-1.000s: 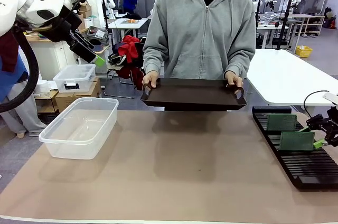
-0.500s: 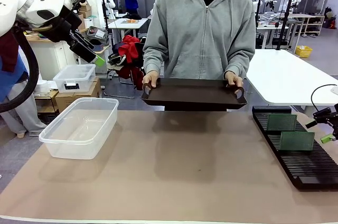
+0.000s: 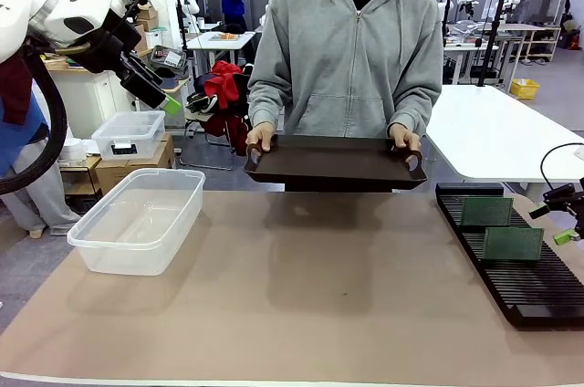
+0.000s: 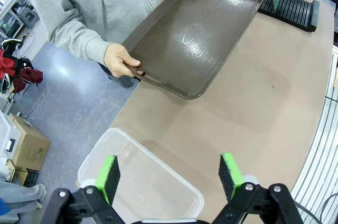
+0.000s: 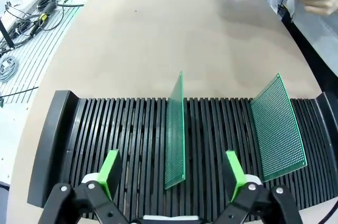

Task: Sort PCBs into racks and boxes based on the side picked up.
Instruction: If the short side of the Blank PCB is picked up, insert it into the PCB Rack ; if the long side is picked up, place it in the Organizing box.

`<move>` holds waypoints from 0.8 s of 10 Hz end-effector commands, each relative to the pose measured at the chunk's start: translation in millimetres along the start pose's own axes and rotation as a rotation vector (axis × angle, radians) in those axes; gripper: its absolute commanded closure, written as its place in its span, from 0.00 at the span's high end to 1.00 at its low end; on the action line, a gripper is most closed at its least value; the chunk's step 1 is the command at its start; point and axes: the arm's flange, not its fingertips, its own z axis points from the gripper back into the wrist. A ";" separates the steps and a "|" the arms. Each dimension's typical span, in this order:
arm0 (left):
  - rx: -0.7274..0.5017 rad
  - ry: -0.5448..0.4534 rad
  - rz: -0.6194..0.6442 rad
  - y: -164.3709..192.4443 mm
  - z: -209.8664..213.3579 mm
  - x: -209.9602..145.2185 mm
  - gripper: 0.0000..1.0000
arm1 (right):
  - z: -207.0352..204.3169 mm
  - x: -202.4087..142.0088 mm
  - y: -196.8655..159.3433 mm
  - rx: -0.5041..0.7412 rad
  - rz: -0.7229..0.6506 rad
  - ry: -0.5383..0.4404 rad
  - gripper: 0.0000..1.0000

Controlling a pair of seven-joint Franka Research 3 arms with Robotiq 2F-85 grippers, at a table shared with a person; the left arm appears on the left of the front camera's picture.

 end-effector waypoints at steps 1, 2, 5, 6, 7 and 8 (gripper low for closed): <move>-0.005 0.004 0.000 -0.6 -0.5 -1.3 1.00 | 0.0 0.1 -0.7 0.017 0.014 0.009 1.00; -0.005 0.004 0.000 -0.6 -0.5 -1.3 1.00 | 0.0 0.1 -0.7 0.017 0.014 0.009 1.00; -0.005 0.004 0.000 -0.6 -0.5 -1.3 1.00 | -0.2 -0.5 -0.6 0.001 0.000 0.000 1.00; -0.005 0.004 0.000 -0.6 -0.5 -1.3 1.00 | 10.1 22.1 3.4 -0.016 0.001 -0.004 1.00; -0.005 0.004 0.000 -0.6 -0.5 -1.3 1.00 | 16.1 45.5 12.5 -0.051 -0.029 -0.005 1.00; -0.005 0.004 0.000 -0.6 -0.5 -1.3 1.00 | 20.7 70.4 23.0 -0.092 -0.070 -0.004 1.00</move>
